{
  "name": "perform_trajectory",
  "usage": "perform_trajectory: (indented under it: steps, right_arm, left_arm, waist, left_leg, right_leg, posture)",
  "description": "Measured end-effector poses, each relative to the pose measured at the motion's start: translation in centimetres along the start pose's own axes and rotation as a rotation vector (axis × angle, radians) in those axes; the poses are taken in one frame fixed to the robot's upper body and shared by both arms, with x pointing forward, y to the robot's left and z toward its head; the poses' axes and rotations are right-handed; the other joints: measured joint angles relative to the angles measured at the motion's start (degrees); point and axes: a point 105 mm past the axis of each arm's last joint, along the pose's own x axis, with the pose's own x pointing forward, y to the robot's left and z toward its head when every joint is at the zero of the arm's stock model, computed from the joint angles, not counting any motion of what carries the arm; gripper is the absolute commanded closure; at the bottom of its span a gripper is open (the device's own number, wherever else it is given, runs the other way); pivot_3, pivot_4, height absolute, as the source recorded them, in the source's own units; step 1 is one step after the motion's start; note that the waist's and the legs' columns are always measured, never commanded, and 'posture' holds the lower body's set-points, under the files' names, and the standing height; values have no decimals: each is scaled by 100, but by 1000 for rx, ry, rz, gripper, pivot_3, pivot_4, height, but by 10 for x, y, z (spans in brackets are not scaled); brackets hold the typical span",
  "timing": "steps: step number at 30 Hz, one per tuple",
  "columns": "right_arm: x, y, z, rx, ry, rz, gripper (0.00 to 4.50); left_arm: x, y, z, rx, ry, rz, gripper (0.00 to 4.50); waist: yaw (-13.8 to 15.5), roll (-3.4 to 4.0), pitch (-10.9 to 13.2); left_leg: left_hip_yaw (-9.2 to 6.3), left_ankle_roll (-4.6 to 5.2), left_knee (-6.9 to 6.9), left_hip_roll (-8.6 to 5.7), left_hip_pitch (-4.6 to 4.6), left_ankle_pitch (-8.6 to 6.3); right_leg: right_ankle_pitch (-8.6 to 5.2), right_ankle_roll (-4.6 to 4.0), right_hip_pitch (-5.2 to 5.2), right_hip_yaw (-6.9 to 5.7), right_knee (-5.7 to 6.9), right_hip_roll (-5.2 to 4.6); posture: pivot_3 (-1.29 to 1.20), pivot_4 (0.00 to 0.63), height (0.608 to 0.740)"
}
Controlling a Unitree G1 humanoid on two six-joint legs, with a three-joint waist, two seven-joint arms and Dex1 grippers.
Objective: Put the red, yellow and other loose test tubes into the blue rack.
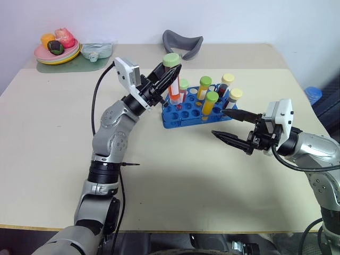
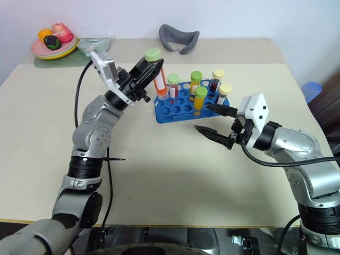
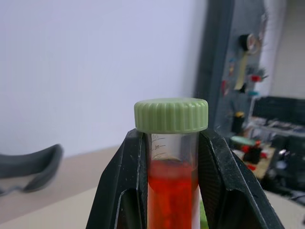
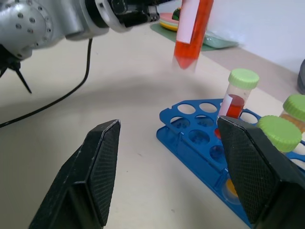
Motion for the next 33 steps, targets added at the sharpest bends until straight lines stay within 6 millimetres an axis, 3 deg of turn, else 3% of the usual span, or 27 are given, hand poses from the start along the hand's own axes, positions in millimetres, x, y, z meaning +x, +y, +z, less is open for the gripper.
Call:
perform_trajectory:
  steps: [7,17,22,33]
  right_arm:
    - [1,-5,-1,-8,-10,-61,1202]
    - [1,2,-8,-12,-11,-89,1202]
    - [-1,2,-10,-18,-7,-95,1202]
    - [0,0,-10,-27,-14,-116,1202]
  left_arm:
    - [5,11,-25,-101,13,-1,3689]
    - [34,14,-50,-95,53,-37,3689]
    - [31,8,-67,-79,142,-86,3689]
    - [24,10,-76,51,247,-126,3689]
  waist:
    - [0,0,0]
    - [-10,-2,0]
    - [-13,-1,0]
    - [-2,-1,0]
  left_leg:
    - [-1,5,1,0,0,-3]
    - [-1,7,-2,-3,0,-4]
    - [-1,7,-1,-3,1,-4]
    - [-1,7,-1,-3,1,-4]
  right_leg:
    - [0,0,-1,-1,0,1]
    - [0,1,-2,-1,-2,1]
    - [0,1,-1,-1,0,1]
    - [0,1,-1,-1,0,0]
  posture:
    - [0,150,740]
    - [0,150,740]
    - [0,150,740]
    - [0,150,740]
